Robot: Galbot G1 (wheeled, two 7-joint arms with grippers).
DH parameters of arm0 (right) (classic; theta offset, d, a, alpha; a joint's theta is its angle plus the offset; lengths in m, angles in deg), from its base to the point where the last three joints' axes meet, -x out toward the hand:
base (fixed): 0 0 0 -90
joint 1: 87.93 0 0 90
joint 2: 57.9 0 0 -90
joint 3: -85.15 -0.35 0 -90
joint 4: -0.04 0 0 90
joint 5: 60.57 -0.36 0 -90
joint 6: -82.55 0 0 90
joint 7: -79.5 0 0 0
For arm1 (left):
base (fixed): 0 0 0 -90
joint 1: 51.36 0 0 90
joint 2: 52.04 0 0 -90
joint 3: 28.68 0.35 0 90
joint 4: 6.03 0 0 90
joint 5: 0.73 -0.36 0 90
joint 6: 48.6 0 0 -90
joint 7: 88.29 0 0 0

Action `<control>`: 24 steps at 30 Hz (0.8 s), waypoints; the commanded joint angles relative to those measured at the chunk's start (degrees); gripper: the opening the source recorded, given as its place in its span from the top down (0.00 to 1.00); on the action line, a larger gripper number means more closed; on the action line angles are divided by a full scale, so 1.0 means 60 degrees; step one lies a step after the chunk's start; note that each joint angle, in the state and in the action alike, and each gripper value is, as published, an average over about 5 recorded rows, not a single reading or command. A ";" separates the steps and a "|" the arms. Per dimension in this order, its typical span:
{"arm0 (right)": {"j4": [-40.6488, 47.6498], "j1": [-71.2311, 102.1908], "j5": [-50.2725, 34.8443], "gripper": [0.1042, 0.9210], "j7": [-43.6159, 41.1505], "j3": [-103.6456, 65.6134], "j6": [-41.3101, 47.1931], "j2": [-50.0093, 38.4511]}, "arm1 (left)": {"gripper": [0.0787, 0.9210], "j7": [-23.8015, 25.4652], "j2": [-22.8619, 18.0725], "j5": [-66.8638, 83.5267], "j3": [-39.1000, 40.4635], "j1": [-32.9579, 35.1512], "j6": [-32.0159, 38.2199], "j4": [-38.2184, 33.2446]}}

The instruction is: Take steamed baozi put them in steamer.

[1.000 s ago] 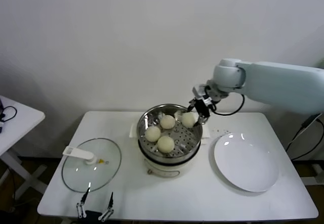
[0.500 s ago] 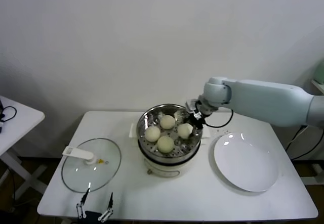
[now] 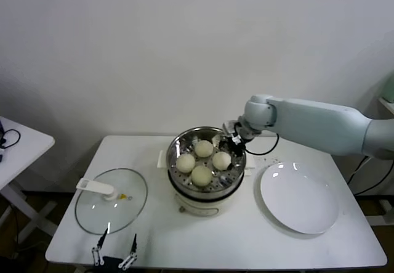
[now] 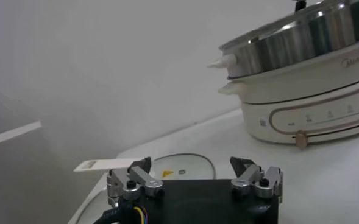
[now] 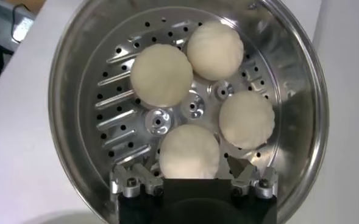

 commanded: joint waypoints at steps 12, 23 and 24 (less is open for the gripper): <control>-0.2153 0.1794 -0.2936 0.12 0.4362 -0.3410 -0.0100 -0.3615 | 0.12 0.0002 -0.0154 0.0059 0.0086 -0.0017 -0.0074 -0.0180; -0.4218 0.8583 -0.2611 0.12 0.7172 -0.9563 -0.0882 -0.5271 | 0.12 0.0007 -0.0081 0.0087 0.0175 -0.0071 -0.0015 -0.0019; -0.4456 0.9364 -0.2550 0.12 0.7377 -1.0192 -0.1065 -0.5322 | 0.12 0.0009 -0.0081 0.0091 0.0178 -0.0073 -0.0012 -0.0020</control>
